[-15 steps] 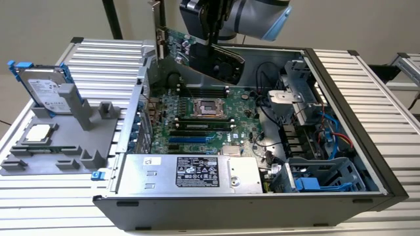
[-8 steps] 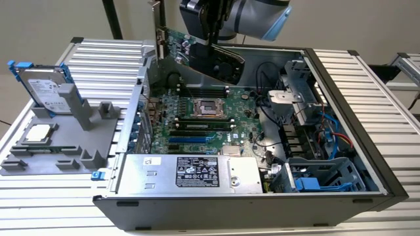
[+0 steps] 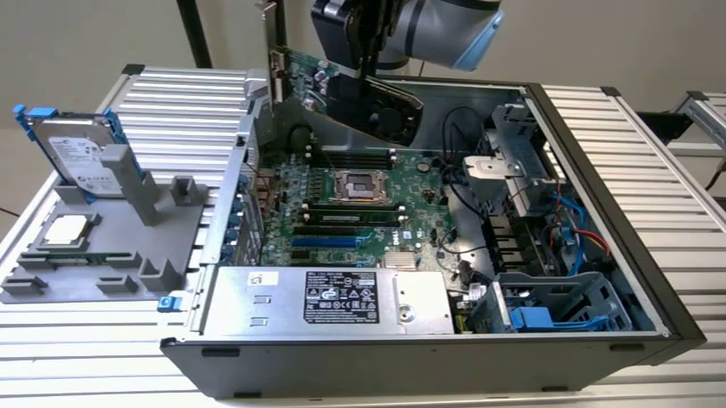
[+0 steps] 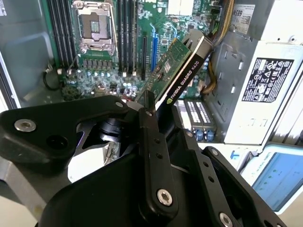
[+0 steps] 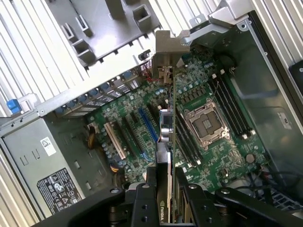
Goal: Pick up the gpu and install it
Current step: 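Insert the gpu into the slot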
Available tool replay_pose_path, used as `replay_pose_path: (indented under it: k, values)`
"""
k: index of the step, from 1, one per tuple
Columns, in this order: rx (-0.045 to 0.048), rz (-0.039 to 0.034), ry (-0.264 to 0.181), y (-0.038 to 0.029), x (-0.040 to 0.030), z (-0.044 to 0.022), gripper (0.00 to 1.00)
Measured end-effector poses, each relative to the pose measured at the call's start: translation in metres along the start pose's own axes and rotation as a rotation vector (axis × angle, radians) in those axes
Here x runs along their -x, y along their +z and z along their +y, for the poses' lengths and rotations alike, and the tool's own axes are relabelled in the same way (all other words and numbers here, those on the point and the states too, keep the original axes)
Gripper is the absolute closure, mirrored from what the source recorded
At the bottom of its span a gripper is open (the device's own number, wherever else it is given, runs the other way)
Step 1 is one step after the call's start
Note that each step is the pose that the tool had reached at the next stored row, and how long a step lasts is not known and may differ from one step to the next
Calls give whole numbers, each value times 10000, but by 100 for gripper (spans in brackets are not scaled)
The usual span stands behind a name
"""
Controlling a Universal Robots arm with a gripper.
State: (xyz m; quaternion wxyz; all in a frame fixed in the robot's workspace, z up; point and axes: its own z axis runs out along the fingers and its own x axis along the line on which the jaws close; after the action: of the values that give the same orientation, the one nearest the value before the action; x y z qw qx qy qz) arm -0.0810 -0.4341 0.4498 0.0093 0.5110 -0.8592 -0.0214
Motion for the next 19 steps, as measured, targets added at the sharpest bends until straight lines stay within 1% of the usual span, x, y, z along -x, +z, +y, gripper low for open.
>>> replay_pose_path:
  k: [19]
  values:
    - [3,25,-530,0,0,0,100]
